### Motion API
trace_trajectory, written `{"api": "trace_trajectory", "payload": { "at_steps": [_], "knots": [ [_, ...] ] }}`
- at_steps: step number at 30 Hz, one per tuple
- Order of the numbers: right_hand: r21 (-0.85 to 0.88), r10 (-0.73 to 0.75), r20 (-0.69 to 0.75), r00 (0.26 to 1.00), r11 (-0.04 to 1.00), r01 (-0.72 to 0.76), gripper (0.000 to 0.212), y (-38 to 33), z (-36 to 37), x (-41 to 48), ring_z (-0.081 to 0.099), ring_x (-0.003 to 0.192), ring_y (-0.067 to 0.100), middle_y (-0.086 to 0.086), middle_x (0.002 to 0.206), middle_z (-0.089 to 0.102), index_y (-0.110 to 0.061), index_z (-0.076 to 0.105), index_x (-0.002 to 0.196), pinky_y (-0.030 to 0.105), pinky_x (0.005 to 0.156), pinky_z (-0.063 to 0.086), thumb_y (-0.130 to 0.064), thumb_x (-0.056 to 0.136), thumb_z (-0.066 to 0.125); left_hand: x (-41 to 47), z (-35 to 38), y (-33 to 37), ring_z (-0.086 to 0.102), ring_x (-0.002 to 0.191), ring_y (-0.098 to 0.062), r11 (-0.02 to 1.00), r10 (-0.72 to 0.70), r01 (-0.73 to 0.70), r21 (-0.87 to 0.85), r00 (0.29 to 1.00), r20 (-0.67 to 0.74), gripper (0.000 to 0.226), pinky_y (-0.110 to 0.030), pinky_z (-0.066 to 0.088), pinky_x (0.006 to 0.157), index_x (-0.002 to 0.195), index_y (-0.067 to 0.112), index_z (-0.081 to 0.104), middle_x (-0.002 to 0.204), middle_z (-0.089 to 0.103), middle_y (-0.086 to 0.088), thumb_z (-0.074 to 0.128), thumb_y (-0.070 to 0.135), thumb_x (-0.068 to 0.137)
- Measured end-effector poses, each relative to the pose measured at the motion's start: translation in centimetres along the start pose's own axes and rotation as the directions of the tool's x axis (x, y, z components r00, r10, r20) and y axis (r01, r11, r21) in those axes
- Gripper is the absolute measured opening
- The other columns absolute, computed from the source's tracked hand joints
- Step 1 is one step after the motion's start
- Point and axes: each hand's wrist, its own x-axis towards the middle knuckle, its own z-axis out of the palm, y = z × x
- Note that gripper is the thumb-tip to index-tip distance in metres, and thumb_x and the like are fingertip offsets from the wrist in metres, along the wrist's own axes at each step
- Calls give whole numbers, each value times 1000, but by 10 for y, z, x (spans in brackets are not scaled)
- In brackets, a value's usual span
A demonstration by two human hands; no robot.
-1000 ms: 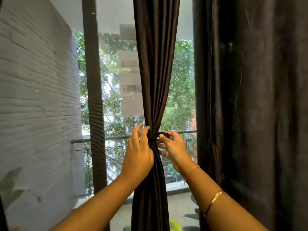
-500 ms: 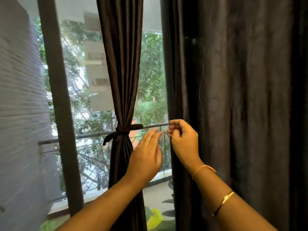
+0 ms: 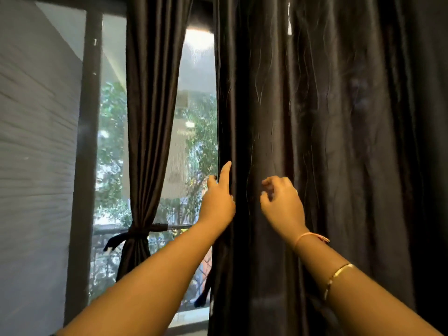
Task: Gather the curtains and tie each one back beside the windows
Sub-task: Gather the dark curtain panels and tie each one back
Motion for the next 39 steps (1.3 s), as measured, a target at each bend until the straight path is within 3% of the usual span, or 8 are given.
{"api": "trace_trajectory", "payload": {
  "at_steps": [9,13,15,17,20,27,34,39],
  "knots": [
    [29,193,99,976,980,-197,85,34,-5,30,40,127,36,15,141,36,-12,24,143,44,102,38,-35,78,73,-4,19,14,58,101,-28,999,46,-47,-10,996,-75,68,-33,45,79,146,34,14,127,53,-7,40,7,90],
    [8,209,208,955,977,-215,44,40,7,36,55,113,36,18,123,58,-8,42,127,40,91,47,-24,89,59,-4,42,15,63,82,-22,995,-32,40,88,995,-90,94,-29,42,63,136,46,-29,97,64,-6,45,10,91],
    [-75,182,200,963,983,-170,21,38,13,34,57,105,40,22,111,63,-5,50,111,40,83,48,-15,92,50,1,51,17,62,82,-25,988,-111,125,91,983,-143,75,-29,39,62,148,30,4,89,65,-6,49,11,91],
    [-110,131,228,965,988,-109,20,34,22,30,57,102,42,23,108,64,-5,51,110,41,79,46,-9,91,45,3,51,15,57,74,-24,987,-141,150,59,980,-138,22,-31,37,59,99,25,54,75,59,-2,47,7,89],
    [-98,30,292,956,995,-1,20,29,36,27,58,99,42,22,104,65,-7,51,106,40,75,44,-6,87,45,3,51,11,38,57,-13,993,-110,114,38,990,-90,33,-27,26,49,63,23,30,62,37,9,41,5,89],
    [152,-74,310,948,988,28,17,6,69,17,54,76,38,13,77,61,-18,40,79,34,59,31,-2,81,45,-5,49,-18,58,78,-8,993,-78,83,-82,995,56,39,-19,43,64,137,49,22,95,63,2,29,42,100],
    [240,-250,310,917,954,179,16,-43,95,14,55,79,45,23,82,63,-17,41,81,38,60,36,-2,84,44,-11,33,-74,67,81,-6,946,-224,197,-258,971,-81,73,-37,54,76,128,42,49,95,72,7,19,82,76],
    [317,-201,282,938,942,107,22,-37,105,4,52,77,44,22,76,61,-19,39,76,39,59,32,1,84,45,-18,29,-73,49,123,-11,990,-90,80,-118,993,-81,59,-22,39,100,144,31,27,139,47,6,41,50,90]
  ]
}}
